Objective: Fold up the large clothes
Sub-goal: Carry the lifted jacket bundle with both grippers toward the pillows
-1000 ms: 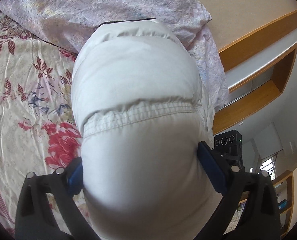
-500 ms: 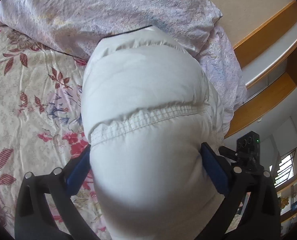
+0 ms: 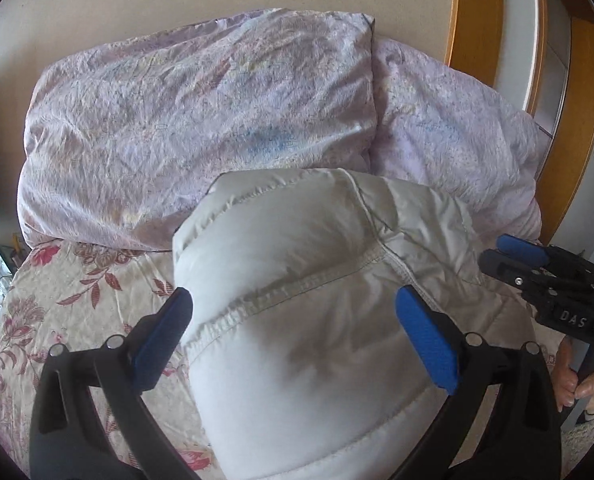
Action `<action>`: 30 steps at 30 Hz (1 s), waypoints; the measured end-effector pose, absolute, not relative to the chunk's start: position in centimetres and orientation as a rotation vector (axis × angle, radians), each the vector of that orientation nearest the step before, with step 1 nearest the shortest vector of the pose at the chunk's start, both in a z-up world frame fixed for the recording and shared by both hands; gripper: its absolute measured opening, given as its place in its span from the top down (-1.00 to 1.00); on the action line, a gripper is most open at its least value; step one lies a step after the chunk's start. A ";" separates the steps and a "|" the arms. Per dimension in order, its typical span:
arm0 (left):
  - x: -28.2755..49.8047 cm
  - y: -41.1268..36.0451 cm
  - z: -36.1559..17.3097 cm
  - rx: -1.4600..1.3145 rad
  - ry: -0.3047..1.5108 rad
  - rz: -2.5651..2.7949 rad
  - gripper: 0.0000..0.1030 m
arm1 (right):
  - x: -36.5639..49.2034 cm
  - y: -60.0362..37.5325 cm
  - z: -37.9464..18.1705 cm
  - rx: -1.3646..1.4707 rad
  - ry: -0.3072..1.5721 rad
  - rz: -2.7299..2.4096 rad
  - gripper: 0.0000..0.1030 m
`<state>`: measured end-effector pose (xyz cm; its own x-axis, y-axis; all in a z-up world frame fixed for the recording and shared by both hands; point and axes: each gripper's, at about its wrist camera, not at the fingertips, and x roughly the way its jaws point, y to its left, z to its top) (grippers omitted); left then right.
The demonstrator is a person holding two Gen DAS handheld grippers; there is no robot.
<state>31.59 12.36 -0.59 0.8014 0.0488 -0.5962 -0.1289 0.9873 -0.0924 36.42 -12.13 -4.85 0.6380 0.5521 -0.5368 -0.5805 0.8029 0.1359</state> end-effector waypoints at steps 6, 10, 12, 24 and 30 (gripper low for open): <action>33.1 11.2 -2.5 -0.075 0.669 0.123 -0.95 | 38.3 -8.7 -5.5 -0.119 0.592 0.595 0.28; 33.7 10.6 -3.3 -0.023 0.671 0.141 -0.97 | 39.1 -8.3 -7.9 -0.170 0.644 0.570 0.28; 34.1 10.1 -3.6 0.009 0.680 0.159 -0.97 | 39.6 -8.4 -8.5 -0.163 0.670 0.570 0.28; 35.6 9.7 -5.8 0.047 0.695 0.181 -0.97 | 41.0 -8.5 -10.9 -0.150 0.716 0.597 0.27; 36.0 9.4 -6.4 0.060 0.697 0.196 -0.97 | 41.0 -8.5 -11.6 -0.137 0.712 0.597 0.27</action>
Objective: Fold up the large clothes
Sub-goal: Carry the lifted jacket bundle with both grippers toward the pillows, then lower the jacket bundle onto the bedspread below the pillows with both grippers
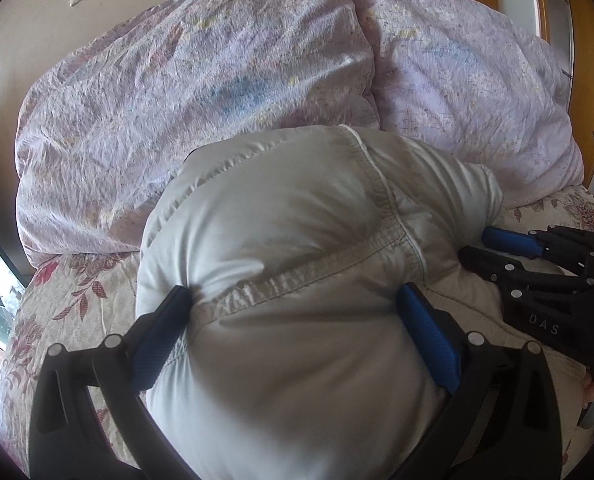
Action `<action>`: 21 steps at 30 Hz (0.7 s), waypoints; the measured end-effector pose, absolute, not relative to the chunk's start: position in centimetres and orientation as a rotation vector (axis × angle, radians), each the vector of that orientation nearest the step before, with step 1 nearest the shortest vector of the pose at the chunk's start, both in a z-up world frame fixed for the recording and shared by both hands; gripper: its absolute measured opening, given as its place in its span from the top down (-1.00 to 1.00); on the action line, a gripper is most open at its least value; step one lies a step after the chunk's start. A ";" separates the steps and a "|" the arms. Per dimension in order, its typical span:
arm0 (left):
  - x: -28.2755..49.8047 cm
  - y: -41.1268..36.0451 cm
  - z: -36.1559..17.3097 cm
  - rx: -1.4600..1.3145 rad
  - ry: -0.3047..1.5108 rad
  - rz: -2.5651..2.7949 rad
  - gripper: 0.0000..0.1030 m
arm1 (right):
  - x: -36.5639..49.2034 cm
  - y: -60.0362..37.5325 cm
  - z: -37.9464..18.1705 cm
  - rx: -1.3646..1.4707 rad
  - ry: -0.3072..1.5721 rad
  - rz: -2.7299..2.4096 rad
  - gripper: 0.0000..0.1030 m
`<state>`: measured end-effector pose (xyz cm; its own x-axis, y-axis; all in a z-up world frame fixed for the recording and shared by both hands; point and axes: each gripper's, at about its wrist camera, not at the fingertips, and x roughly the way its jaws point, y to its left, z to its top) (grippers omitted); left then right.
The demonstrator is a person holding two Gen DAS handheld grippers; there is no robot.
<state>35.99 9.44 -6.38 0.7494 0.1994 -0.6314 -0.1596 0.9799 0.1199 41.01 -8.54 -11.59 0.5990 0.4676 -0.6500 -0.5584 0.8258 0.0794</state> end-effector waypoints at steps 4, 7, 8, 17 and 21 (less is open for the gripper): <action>36.2 9.3 -6.7 0.063 0.683 0.214 -0.97 | 41.2 -8.7 -12.0 -0.124 0.702 0.597 0.27; 36.2 9.2 -6.7 0.071 0.677 0.228 -0.97 | 41.1 -8.6 -12.0 -0.130 0.694 0.589 0.27; 36.1 9.2 -6.6 0.073 0.676 0.228 -0.97 | 41.0 -8.5 -11.8 -0.136 0.696 0.588 0.27; 35.5 11.8 -2.6 0.068 0.635 0.273 -0.96 | 42.6 -9.9 -7.4 -0.058 0.693 0.560 0.26; 37.7 13.0 -4.5 -0.005 0.698 0.265 -0.96 | 43.6 -8.7 -9.8 -0.124 0.700 0.525 0.26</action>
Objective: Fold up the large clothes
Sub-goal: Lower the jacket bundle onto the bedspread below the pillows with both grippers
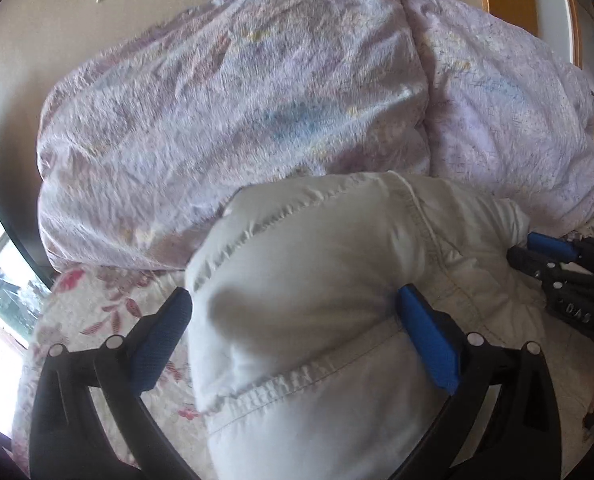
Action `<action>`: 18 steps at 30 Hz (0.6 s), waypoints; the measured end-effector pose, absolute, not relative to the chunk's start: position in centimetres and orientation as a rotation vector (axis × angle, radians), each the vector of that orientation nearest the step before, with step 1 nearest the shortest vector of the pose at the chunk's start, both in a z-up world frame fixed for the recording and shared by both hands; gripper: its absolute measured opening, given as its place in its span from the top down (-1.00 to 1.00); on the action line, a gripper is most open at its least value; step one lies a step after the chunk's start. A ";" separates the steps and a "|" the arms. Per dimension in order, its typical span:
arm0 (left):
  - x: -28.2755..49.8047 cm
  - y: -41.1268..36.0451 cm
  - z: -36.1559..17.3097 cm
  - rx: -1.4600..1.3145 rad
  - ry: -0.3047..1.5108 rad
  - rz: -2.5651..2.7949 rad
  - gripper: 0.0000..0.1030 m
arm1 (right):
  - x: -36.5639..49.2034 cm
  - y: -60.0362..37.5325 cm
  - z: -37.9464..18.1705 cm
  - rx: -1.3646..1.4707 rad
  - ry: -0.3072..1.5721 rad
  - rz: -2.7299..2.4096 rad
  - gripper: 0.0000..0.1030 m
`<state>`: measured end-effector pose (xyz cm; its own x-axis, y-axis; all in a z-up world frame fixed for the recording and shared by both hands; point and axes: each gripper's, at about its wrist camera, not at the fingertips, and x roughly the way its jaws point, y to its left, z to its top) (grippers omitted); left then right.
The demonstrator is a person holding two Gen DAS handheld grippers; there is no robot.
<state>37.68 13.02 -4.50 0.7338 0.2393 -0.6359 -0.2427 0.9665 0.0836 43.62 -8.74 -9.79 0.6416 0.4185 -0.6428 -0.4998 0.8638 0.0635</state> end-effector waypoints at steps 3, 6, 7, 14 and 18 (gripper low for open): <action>38.0 13.1 -5.4 -0.037 0.692 0.250 -0.97 | 43.3 -8.7 -10.8 -0.122 0.659 0.516 0.25; 38.4 12.6 -6.1 -0.016 0.693 0.266 -0.97 | 44.0 -8.9 -11.4 -0.088 0.674 0.525 0.24; 38.6 12.6 -6.1 -0.014 0.693 0.269 -0.97 | 44.2 -9.0 -11.6 -0.082 0.677 0.527 0.24; 39.3 12.3 -6.7 0.007 0.705 0.304 -0.97 | 44.5 -9.0 -12.0 -0.084 0.695 0.519 0.23; 39.3 12.3 -6.5 0.015 0.708 0.314 -0.97 | 44.4 -8.3 -11.6 -0.099 0.680 0.503 0.18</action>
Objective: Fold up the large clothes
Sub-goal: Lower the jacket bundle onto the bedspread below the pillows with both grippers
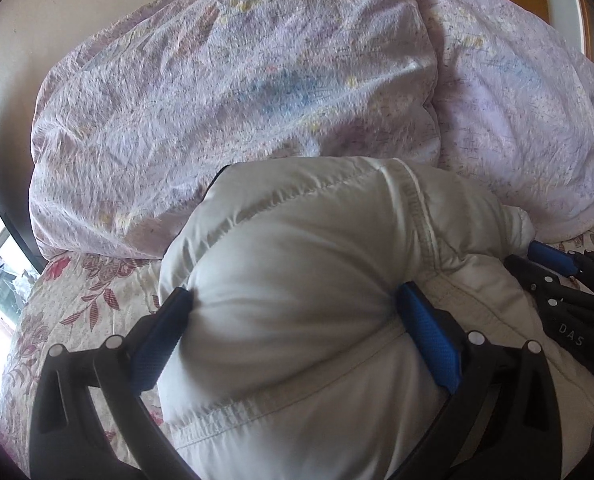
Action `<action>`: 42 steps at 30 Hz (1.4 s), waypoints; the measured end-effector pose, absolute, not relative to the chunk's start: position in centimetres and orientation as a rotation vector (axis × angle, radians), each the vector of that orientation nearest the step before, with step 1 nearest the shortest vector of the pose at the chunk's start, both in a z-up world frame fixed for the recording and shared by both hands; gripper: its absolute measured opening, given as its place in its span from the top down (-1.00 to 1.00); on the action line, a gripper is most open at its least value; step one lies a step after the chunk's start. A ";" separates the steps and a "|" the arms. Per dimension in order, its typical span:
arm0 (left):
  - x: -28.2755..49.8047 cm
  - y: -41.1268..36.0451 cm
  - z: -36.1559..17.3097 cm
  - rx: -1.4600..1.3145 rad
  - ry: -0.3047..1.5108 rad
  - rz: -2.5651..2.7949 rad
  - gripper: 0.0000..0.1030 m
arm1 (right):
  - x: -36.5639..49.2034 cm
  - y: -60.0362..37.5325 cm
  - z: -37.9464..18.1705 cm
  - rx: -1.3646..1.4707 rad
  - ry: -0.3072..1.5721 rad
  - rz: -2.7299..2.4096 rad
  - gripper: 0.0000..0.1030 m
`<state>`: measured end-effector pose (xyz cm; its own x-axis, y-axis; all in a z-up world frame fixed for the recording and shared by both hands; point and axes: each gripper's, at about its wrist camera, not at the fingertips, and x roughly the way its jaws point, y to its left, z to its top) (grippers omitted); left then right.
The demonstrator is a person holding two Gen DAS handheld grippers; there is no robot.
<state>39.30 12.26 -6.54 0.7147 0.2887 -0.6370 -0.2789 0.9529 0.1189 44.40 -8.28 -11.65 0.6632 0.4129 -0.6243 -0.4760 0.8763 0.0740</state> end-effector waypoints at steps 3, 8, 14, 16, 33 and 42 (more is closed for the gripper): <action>38.2 12.1 -5.6 0.034 0.700 0.302 -0.96 | 42.9 -8.7 -10.5 -0.094 0.702 0.472 0.10; 33.0 11.0 -3.5 -0.040 0.666 0.154 -0.96 | 37.6 -12.0 -8.1 0.005 0.714 0.563 0.05; 31.3 8.4 -4.7 0.037 0.663 0.129 -0.96 | 34.2 -12.5 -9.0 -0.078 0.729 0.535 0.04; 31.6 8.1 -5.5 0.046 0.663 0.129 -0.97 | 34.5 -12.4 -10.5 -0.085 0.768 0.532 0.03; 30.6 7.4 -6.5 0.087 0.614 0.175 -0.96 | 33.9 -13.6 -11.2 -0.043 0.773 0.536 0.00; 26.5 7.2 -6.0 0.021 0.630 0.122 -0.96 | 32.6 -15.2 -12.2 -0.002 0.815 0.545 0.00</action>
